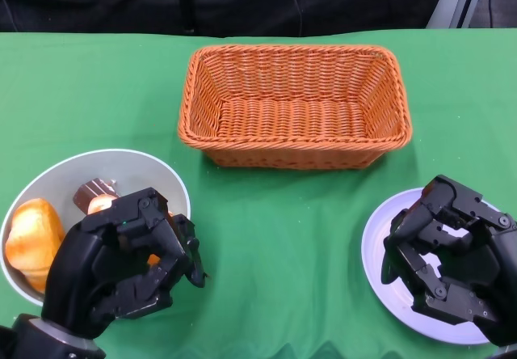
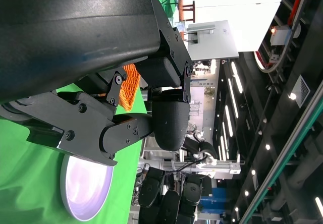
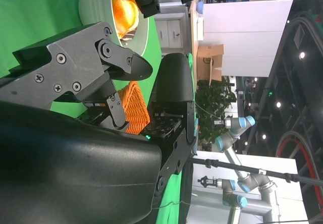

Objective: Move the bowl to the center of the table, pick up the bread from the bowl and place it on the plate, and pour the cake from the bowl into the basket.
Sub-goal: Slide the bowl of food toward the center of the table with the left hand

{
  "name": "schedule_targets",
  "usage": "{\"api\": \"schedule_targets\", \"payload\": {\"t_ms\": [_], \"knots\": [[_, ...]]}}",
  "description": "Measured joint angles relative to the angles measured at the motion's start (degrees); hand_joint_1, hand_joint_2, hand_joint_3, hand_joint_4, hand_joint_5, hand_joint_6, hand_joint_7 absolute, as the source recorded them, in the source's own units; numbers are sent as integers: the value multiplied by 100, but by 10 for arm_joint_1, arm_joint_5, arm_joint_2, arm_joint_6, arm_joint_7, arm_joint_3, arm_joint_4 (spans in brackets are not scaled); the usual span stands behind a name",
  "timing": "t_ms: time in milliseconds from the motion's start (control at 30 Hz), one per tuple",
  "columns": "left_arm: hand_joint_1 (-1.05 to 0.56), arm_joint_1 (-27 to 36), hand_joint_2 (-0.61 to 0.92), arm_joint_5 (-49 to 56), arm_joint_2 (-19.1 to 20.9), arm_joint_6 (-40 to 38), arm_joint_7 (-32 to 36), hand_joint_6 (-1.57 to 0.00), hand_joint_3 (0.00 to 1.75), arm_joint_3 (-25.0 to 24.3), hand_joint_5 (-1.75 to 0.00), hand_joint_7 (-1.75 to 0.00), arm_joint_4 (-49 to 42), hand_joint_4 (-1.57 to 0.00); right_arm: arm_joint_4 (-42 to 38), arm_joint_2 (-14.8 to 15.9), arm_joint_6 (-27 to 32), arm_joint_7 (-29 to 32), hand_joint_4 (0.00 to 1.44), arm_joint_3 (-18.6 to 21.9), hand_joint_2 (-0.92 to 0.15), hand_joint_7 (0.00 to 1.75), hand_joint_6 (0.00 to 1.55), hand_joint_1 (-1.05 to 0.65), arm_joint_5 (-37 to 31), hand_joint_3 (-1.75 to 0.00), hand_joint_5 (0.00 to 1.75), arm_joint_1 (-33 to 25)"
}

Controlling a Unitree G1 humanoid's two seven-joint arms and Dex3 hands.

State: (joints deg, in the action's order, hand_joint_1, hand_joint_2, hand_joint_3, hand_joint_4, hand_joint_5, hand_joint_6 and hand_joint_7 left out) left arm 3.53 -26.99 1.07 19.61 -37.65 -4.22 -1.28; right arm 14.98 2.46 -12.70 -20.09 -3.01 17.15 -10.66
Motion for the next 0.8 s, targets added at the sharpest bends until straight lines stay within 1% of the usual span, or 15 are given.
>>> {"api": "schedule_targets", "payload": {"t_ms": [33, 67, 133, 267, 367, 800], "knots": [[-14, 0, 82, 0, -1, 4, 0, -81, 60, 0, -163, -133, -1, -80, -1, 0, 0, -1, 72, 0, -68, 133, 64, -9, 1, -84, 169, 0], [-14, 0, 85, 0, -1, 6, 0, -81, 55, 0, -163, -133, -3, -80, -1, 0, 0, -1, 72, 0, -68, 132, 64, -8, 1, -85, 169, 0], [-14, 0, 86, 0, -1, 10, -1, -81, 52, 0, -163, -133, -7, -80, -2, 0, 0, -1, 72, 0, -68, 132, 65, -8, 1, -85, 169, 0], [-14, -1, 80, 0, 0, 11, -1, -78, 63, 0, -165, -137, -11, -77, -2, 0, 3, 0, 73, 0, -66, 132, 65, -7, 1, -89, 169, 0], [-13, -1, 79, -1, 1, 11, -1, -81, 67, -1, -164, -133, -11, -78, -2, 0, 3, -1, 72, 0, -67, 133, 64, -8, 1, -89, 170, 0], [-12, 0, 78, -4, 1, 10, -7, -83, 70, 0, -162, -130, -14, -80, -4, 0, 3, -10, 72, 0, -69, 133, 64, -9, 7, -86, 171, -1]]}}
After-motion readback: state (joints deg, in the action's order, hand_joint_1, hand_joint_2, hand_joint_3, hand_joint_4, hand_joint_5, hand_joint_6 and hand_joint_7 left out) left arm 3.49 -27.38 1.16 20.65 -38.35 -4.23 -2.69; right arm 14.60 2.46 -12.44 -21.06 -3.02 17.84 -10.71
